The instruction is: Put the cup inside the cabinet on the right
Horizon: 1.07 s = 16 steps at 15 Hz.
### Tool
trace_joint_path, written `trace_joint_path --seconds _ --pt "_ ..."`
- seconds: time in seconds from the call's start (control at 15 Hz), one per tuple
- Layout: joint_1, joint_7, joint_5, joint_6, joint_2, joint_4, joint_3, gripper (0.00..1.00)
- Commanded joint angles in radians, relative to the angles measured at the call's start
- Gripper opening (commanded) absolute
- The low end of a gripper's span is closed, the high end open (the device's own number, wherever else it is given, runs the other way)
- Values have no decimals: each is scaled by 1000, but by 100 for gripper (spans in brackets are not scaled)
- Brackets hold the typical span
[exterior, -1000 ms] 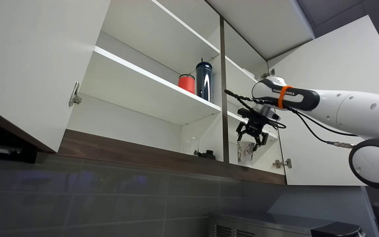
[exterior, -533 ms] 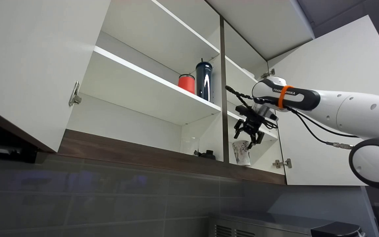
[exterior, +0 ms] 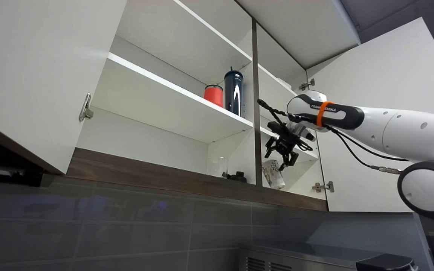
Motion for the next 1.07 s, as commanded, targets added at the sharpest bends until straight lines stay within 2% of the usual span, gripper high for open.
trace_joint_path --seconds 0.0,0.6,1.0 --pt "-15 -11 12 18 2 -3 11 100" --pt "-18 -87 -43 -36 -11 -14 -20 100" --pt "-17 -142 -75 -148 -25 -18 -37 100"
